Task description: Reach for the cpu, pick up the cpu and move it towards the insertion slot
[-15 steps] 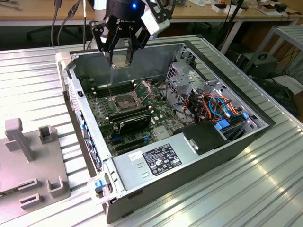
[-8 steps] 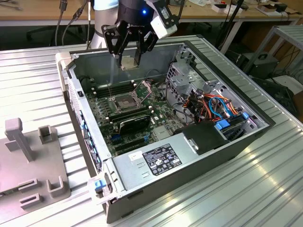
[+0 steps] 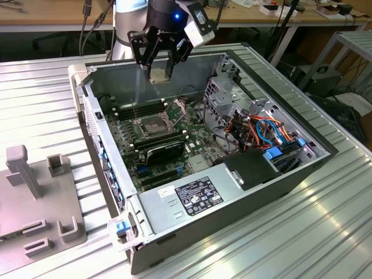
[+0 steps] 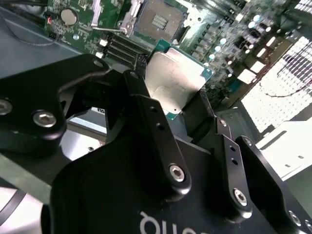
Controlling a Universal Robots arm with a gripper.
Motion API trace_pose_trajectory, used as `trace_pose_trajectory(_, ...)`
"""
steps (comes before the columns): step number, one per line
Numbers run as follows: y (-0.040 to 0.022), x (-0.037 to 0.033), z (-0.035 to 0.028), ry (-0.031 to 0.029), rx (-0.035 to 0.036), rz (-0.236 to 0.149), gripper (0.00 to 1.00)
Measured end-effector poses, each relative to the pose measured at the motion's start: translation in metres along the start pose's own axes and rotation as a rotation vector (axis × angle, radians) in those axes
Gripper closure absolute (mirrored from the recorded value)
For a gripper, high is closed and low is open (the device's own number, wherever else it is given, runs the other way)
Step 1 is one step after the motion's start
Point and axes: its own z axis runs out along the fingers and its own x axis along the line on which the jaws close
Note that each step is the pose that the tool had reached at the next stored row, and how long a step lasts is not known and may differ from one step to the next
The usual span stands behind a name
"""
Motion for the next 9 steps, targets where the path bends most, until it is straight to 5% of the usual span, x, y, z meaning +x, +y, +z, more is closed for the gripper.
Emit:
trace_pose_trajectory(4,0.0128,-0.0039,0.0064,0.0001,0.0,0.0,0.45)
trace_pose_trajectory(9,0.0141,-0.004,0.0082,0.0001,-0.0002,0.0,0.45)
